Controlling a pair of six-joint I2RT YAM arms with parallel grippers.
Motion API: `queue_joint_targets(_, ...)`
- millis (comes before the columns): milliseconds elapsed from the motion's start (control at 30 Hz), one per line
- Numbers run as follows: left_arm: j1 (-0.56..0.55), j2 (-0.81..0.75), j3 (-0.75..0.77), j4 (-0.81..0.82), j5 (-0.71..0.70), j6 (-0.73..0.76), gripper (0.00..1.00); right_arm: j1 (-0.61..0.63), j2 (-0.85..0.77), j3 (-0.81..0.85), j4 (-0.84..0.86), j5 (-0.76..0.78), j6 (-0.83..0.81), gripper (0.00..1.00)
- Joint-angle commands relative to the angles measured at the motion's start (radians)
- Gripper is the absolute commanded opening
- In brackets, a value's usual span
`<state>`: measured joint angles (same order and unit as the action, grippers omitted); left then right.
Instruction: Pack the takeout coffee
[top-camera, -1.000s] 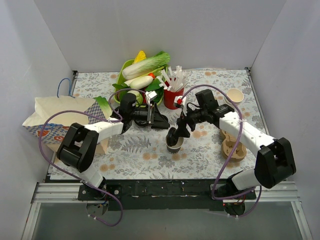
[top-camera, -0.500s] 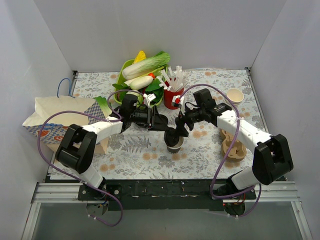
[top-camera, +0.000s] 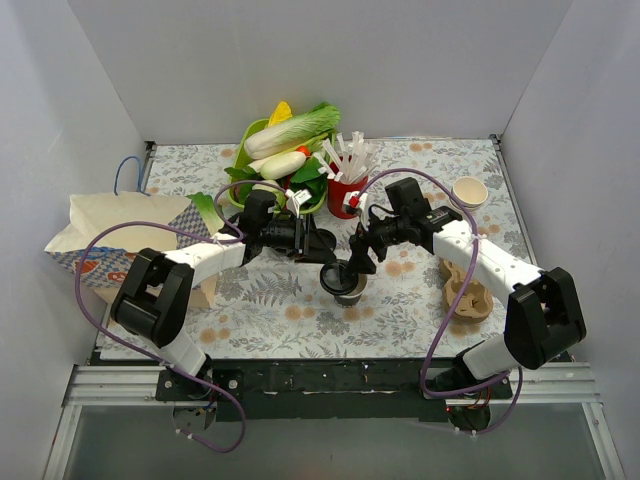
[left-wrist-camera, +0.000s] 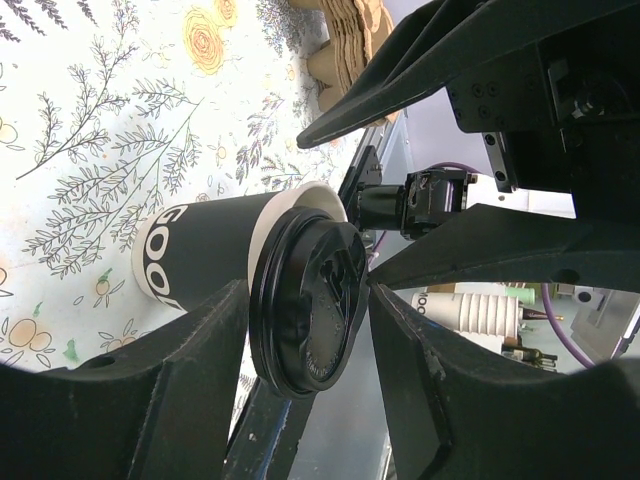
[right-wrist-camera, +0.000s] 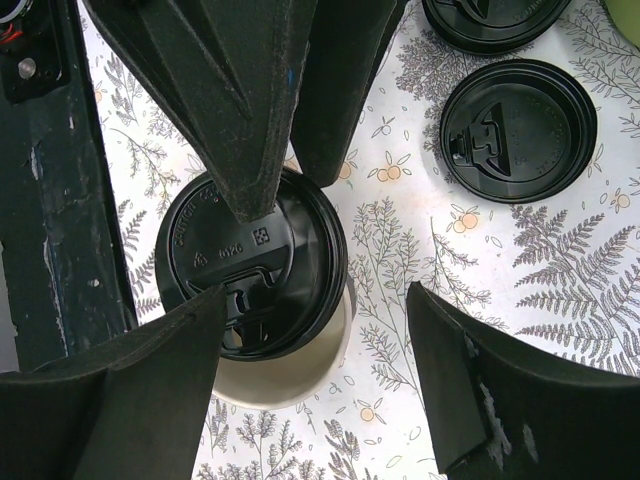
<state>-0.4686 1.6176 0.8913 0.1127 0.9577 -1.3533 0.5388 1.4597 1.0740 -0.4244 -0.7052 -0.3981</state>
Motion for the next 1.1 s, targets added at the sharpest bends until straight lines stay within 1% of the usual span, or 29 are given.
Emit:
queue_joint_targets(0, 0.001, -0.032, 0.005, 0.016, 0.004, 0.002, 0.5, 0.004, -0.015, 0.035, 0.019, 0.007, 0.005, 0.8)
queue_joint_targets(267, -0.002, -0.033, 0.0, 0.024, 0.009, -0.006, 0.5, 0.003, -0.03, 0.026, 0.009, 0.047, -0.002, 0.8)
queue_joint_targets(733, -0.033, 0.016, 0.024, 0.044, -0.013, -0.029, 0.51, 0.004, -0.038, 0.037, 0.019, 0.056, 0.041, 0.82)
queue_joint_targets(1067, -0.033, 0.027, 0.043, 0.041, -0.034, -0.026, 0.51, 0.006, -0.027, 0.04, 0.007, 0.053, 0.033, 0.83)
